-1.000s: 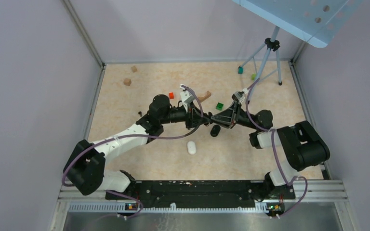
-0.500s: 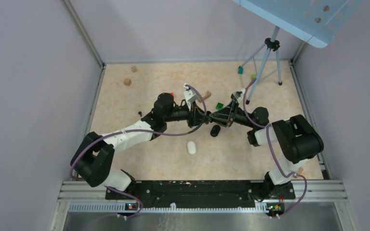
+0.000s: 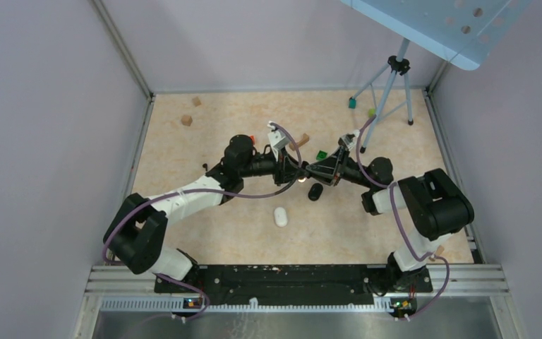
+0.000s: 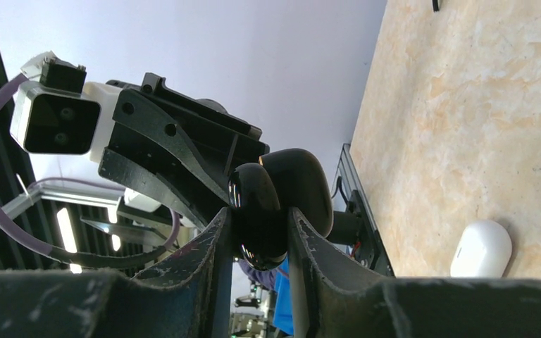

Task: Insert the wireless bluetooth earbuds into the charging case
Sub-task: Insert the right earbud into the right side groove of the charging case.

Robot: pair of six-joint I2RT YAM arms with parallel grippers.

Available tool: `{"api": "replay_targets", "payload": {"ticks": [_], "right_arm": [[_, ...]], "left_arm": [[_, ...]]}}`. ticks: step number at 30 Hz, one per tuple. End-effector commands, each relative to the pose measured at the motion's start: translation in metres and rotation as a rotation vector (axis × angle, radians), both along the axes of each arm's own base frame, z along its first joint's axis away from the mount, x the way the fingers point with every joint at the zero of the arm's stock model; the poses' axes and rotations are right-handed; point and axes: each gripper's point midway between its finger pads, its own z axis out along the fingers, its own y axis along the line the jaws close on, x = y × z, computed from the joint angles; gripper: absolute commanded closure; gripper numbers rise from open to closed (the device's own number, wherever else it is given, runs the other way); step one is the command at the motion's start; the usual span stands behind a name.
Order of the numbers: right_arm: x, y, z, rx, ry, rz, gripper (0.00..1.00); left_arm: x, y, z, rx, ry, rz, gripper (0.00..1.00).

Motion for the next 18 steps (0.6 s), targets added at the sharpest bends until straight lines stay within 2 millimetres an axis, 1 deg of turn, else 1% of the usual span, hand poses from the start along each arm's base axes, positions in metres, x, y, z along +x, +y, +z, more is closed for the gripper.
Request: {"api": "replay_targets", "payload": {"ticks": [1, 6, 7, 8, 9, 13, 15, 18], "right_arm": [[-0.035, 0.009, 0.067, 0.152, -0.272, 0.062, 0.90], [-0.037, 0.007, 0.078, 0.185, -0.260, 0.036, 0.91], [-0.037, 0.007, 0.080, 0.188, -0.262, 0.036, 0.91], [-0.036, 0.007, 0.080, 0.189, -0.261, 0.032, 0.91], [-0.036, 0.006, 0.080, 0.192, -0.260, 0.029, 0.91], [-0.033, 0.006, 0.079, 0.200, -0.222, 0.022, 0.92], [-0.030, 0.007, 0.075, 0.201, -0.162, 0.021, 0.94], [-0.026, 0.006, 0.070, 0.212, -0.081, 0.012, 0.96]], "left_arm": [[0.000, -0.008, 0.010, -0.002, -0.047, -0.025, 1.00], [-0.004, -0.007, 0.011, 0.002, -0.034, -0.039, 0.95], [-0.004, -0.007, 0.012, 0.002, -0.036, -0.040, 0.96], [-0.005, -0.006, 0.012, 0.003, -0.039, -0.042, 0.99], [-0.005, -0.006, 0.012, 0.004, -0.045, -0.043, 1.00], [-0.011, -0.002, 0.019, -0.006, -0.099, -0.056, 1.00], [-0.013, 0.001, 0.022, -0.011, -0.140, -0.058, 1.00], [-0.017, 0.005, 0.025, -0.009, -0.188, -0.069, 1.00]]}}
